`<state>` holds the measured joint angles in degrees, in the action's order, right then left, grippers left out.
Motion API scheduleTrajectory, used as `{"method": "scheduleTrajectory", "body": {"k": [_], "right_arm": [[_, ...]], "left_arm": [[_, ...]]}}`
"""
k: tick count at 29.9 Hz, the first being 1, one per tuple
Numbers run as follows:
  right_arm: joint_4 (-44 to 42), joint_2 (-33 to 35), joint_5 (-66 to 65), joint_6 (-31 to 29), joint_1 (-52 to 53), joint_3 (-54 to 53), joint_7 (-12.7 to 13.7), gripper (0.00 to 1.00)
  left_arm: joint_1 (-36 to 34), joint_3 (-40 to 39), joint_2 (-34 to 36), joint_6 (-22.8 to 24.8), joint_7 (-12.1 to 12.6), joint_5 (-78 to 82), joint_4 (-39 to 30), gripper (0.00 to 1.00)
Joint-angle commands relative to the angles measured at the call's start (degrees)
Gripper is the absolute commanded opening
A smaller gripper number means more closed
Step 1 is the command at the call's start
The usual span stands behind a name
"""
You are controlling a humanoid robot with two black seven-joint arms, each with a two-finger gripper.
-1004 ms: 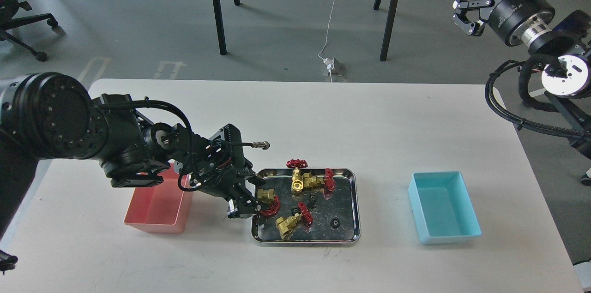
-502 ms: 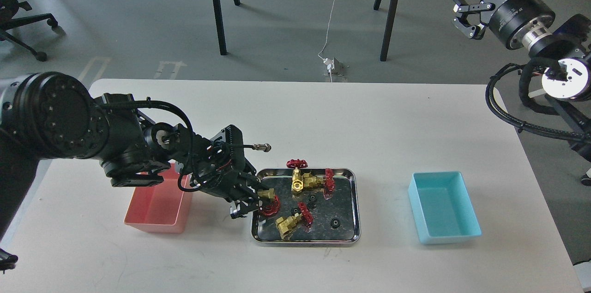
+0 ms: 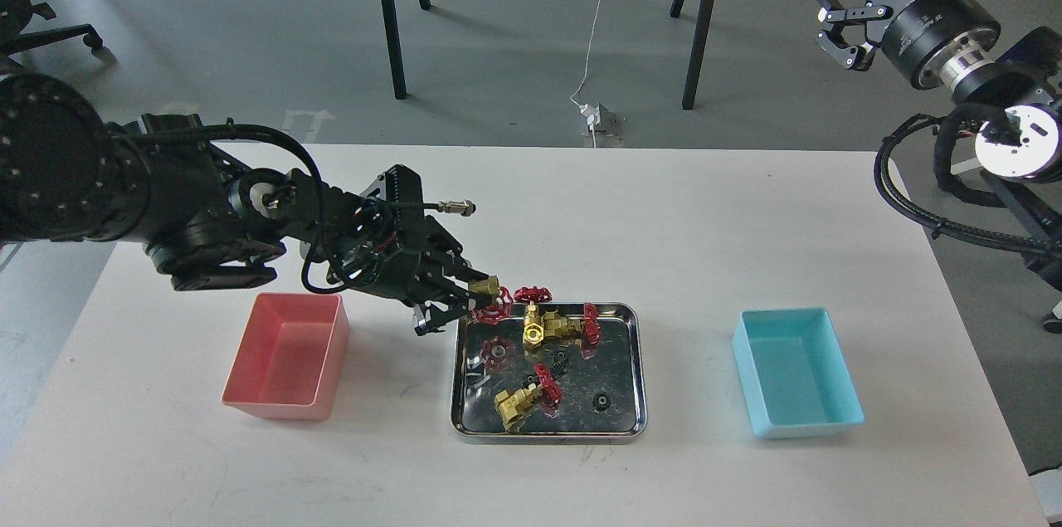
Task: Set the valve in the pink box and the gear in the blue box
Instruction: 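Lift the valve and carry it with the left gripper over the pink box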
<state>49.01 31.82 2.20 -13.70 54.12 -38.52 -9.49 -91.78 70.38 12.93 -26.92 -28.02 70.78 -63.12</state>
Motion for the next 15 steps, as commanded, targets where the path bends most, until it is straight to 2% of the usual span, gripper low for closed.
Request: {"method": "scheduleTrajectory", "body": {"k": [1, 4, 9, 12, 15], "right_arm": [[0.4, -0.7, 0.0, 2.1, 5.0, -1.4, 0.1, 1.0], [-0.2, -0.7, -0.9, 5.7, 10.0, -0.4, 0.3, 1.0], [-2.2, -4.1, -1.4, 11.1, 15.3, 5.8, 0.8, 1.0], [-4.1, -5.4, -1.4, 13.3, 16.5, 9.0, 0.9, 1.0], [-4.4, -6.2, -1.2, 13.4, 16.4, 9.2, 0.9, 1.0]], "left_arm": [[-5.9, -3.9, 12.2, -0.2, 0.0, 0.1, -6.6, 0.04], [-9.6, -3.5, 22.9, -0.2, 0.0, 3.7, -12.5, 0.04], [-9.3, -3.4, 37.4, 1.7, 0.0, 16.1, -14.1, 0.04], [-6.9, -3.5, 41.5, 2.7, 0.0, 19.0, -14.0, 0.04], [-2.6, -3.8, 42.6, 2.7, 0.0, 19.4, -13.3, 0.04]]}}
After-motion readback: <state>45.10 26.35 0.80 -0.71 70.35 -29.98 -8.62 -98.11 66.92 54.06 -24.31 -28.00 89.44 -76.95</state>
